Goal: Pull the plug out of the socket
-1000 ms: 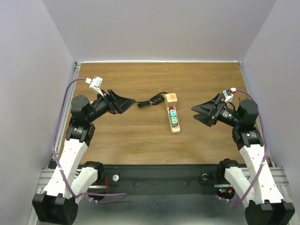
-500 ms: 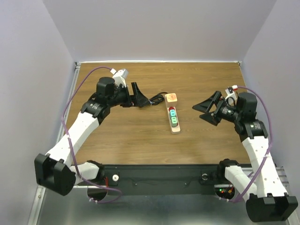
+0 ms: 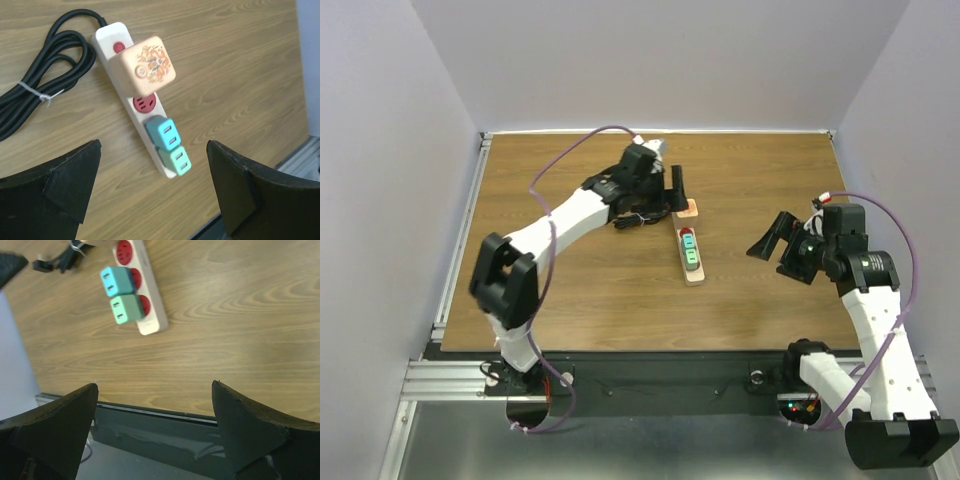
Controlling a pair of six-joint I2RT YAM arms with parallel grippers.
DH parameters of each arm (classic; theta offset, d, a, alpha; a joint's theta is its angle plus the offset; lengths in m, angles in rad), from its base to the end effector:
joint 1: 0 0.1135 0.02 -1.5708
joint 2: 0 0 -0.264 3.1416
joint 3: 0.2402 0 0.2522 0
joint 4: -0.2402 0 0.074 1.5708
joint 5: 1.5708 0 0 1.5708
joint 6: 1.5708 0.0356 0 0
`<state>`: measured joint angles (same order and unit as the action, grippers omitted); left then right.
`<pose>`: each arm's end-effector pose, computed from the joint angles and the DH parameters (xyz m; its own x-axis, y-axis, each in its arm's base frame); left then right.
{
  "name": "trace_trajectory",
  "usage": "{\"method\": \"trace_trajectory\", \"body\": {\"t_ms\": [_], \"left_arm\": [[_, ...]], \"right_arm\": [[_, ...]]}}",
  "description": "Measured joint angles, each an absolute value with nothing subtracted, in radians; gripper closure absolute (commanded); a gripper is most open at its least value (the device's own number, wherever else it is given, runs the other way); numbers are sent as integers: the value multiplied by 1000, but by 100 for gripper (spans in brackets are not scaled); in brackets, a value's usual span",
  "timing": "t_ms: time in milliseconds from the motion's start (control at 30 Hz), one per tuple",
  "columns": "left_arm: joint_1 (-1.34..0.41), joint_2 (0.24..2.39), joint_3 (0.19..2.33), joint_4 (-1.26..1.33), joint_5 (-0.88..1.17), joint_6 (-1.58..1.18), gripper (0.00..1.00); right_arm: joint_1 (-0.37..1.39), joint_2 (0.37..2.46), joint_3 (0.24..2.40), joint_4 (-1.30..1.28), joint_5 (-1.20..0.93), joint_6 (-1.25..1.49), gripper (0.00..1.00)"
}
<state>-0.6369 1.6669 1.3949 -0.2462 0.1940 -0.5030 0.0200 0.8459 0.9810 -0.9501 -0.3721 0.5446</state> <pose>0.3111 -0.2387 0.3143 -0.6951 -0.0742 -0.7151 0.4373 0.7459 -0.5024 0.1528 0.0160 0.3256 -0.7611 0.4675 -0.4496 0.1478 0.7999 0.5816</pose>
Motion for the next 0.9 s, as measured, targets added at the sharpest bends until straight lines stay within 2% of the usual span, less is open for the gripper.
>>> {"method": "trace_trajectory", "body": {"t_ms": [167,333,667,900], "left_arm": [[-719,1929,1698,-335,92,-488,2],[-759,2067,1855,-445,-4,-472,2],[-786,2112,1871,-554,-113,-521,2],[-843,2114,1785,-531,-126,-603,2]], "right_arm": [[20,866,981,-998,-329,501,0],[20,870,981,-1023,-301,475,0],[20,871,981,-1032,-286,464,0],[20,898,981,-1032,-280,456,0]]}}
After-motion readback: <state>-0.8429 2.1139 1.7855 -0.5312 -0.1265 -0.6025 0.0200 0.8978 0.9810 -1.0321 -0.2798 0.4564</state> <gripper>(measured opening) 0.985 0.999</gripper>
